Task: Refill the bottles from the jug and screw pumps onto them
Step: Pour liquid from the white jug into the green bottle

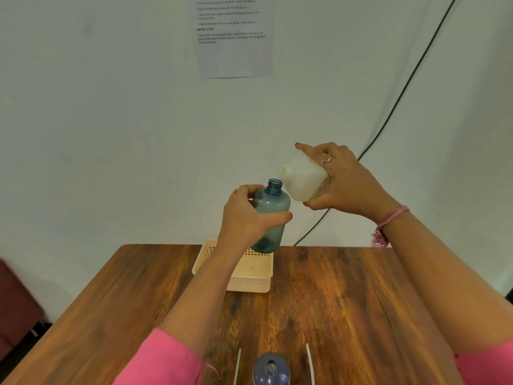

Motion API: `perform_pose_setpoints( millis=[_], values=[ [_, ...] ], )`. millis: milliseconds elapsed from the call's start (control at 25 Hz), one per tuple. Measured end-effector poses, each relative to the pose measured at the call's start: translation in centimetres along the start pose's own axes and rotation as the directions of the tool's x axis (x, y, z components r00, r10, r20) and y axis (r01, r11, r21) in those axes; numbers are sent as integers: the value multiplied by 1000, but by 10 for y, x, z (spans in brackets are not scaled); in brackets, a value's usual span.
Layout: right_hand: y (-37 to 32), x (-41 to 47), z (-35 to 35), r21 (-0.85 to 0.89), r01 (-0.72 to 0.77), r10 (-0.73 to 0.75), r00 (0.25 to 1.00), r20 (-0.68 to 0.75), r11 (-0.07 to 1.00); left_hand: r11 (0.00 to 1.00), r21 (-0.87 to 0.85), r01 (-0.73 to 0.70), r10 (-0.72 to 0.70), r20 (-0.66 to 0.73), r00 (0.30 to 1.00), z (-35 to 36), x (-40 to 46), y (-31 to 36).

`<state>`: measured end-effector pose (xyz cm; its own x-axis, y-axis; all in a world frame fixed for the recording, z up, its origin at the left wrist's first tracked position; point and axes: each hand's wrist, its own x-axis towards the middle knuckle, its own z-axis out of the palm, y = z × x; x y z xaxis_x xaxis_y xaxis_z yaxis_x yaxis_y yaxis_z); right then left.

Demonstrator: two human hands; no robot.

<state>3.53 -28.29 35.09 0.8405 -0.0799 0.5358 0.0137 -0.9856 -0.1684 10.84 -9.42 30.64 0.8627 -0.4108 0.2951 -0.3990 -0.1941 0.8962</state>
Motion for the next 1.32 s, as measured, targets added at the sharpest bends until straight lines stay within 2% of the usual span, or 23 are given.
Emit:
perform_pose_setpoints(
  millis=[400,1320],
  values=[
    [0,7,-6,-209,119,-123,992,-7,971,1000,-23,7,-7,-2,1000,3,3,-5],
    [-2,10,-15,-273,175,-194,980,-41,946,999,-46,-17,15,-45,999,2,1,-3]
  ],
)
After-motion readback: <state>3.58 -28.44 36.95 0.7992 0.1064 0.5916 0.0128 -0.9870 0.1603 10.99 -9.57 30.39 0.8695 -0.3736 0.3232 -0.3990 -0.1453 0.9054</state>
